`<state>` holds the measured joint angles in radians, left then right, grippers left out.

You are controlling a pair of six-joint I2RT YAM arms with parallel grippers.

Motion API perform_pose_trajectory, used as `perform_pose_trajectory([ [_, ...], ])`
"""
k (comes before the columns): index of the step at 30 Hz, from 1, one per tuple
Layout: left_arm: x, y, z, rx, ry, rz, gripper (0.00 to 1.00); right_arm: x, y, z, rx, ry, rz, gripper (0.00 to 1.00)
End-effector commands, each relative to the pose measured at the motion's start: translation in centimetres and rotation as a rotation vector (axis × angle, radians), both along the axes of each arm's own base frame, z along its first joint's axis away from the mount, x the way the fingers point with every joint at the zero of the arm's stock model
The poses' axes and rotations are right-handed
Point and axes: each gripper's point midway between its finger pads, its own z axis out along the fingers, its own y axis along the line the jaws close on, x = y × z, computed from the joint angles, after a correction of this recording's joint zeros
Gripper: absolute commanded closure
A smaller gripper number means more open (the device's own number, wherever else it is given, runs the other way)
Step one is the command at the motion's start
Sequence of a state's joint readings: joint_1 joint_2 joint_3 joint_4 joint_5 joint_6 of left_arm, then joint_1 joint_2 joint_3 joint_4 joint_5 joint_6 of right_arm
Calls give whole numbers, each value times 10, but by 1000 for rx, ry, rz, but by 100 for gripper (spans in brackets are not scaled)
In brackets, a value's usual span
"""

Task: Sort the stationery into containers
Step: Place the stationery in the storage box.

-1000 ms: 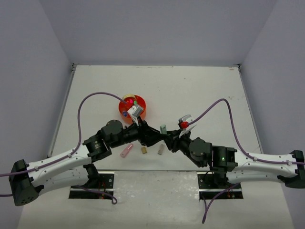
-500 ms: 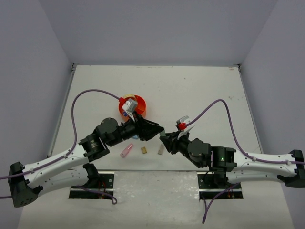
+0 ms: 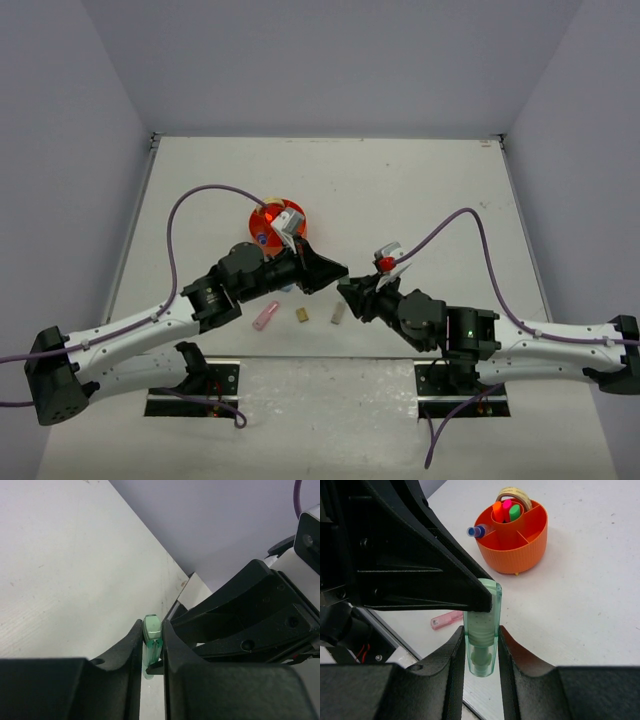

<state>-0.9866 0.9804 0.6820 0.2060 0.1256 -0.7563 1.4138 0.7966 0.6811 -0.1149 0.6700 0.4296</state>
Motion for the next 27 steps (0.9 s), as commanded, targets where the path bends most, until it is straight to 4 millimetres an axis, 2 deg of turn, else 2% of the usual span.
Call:
perform_pose_trajectory([
  [1,-9,-11,23,-64,-46,-75,90,3,1,18,54,-16,-22,100],
  [2,-9,-11,22,-61,-46,-78,96,3,1,19,55,-17,-25,100],
  [5,-4,-11,18,-35,-51,-55,100,5,-3,18,57,-14,-42,100],
  [7,8,-7,15,28,-58,9,100,6,-7,15,56,-1,-65,63],
  [8,17,-2,14,78,-54,60,100,7,-11,10,52,18,-88,32],
  [9,43,13,4,191,-71,204,100,10,-18,5,47,37,-134,2],
  [10,65,29,-5,299,-88,329,100,13,-25,1,39,52,-172,1],
  [11,76,39,-4,367,-91,391,100,15,-34,-5,29,71,-216,1],
  [12,89,46,-13,422,-100,449,100,15,-35,-5,33,76,-224,1],
  [13,116,65,-9,496,-91,535,100,17,-51,-13,32,114,-293,1],
  [15,151,81,-28,602,-57,594,100,16,-63,-19,41,148,-328,1],
  [16,169,94,-29,624,-40,638,100,15,-68,-21,50,159,-334,1],
  [17,178,99,-26,625,-36,660,100,14,-71,-21,62,170,-338,1],
  [19,200,103,-27,636,-29,682,100,12,-78,-23,83,187,-336,1],
  [21,223,98,-22,627,-43,704,100,9,-82,-25,107,200,-325,1],
  [25,250,94,-46,660,-7,717,100,3,-89,-25,135,221,-297,1],
  [27,257,96,-53,673,5,730,100,1,-92,-28,128,229,-293,1],
])
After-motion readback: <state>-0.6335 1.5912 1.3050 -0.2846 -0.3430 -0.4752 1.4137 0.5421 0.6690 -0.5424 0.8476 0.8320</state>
